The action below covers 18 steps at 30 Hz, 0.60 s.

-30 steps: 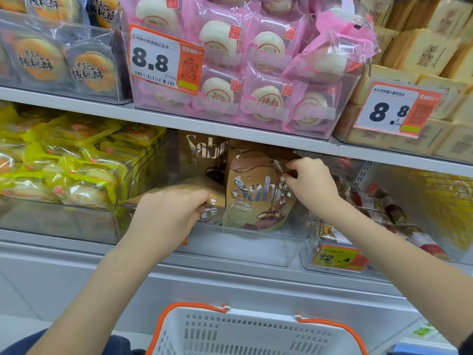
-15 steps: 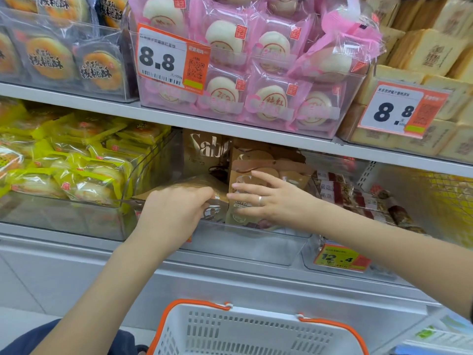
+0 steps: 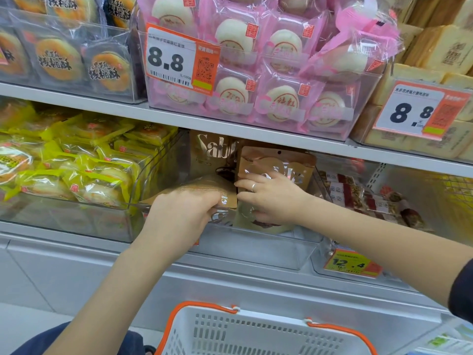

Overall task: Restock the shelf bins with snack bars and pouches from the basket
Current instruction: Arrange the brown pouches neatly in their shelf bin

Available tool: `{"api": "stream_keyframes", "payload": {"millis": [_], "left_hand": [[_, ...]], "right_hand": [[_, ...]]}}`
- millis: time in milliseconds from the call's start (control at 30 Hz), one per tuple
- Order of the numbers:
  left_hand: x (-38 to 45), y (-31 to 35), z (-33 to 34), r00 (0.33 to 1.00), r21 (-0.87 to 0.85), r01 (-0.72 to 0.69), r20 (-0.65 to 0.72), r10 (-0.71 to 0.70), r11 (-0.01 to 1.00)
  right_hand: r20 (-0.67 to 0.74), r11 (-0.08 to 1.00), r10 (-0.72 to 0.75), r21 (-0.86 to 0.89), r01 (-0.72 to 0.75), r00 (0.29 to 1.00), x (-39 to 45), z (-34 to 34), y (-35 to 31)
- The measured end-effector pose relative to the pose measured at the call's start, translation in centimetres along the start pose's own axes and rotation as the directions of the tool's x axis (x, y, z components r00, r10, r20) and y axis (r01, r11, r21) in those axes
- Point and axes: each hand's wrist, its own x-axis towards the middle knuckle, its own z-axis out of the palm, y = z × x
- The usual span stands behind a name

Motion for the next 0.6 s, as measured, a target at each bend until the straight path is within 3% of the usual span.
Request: {"api": "stream_keyframes", "payload": {"millis": [67,100,167,400,500,600], "left_hand": [[-0.2,0.0,0.0,1.000,0.013,0.000,0.030,-0.001,1.000],[-0.2,0.0,0.1,0.999,0.021,-0.006,0.036,0.005,1.000],[-0.4,-0.1,0.3,0.999,0.030,0.002,0.053,-0.003,1.000],[-0.6,0.0,0.2,0.998,-0.020,0.034,0.054,-0.033,0.999],[-1.1,0.2,-0.5,0.997,-0.082,0.061,0.048,-0.057,0.995],[-1.9,-0.4,-0.8,0.949,-0.131,0.218,0.261,-0.179,0.967]], "right_hand": [[-0.121,0.982,0.105,0.166,-0.084,0.987,0.8,-0.6,-0.8],[-0.107,0.960,0.154,0.253,-0.123,0.982,1.4,-1.0,-1.2],[0.013,0.908,0.197,0.375,-0.187,0.980,2.7,-1.2,-1.5],[0.363,0.839,-0.011,0.510,-0.189,0.932,5.0,-1.8,-0.3],[0.295,0.848,0.035,0.497,-0.184,0.955,5.4,-1.5,-0.2],[0.266,0.792,0.129,0.552,-0.260,0.955,5.6,-1.1,0.3]]}}
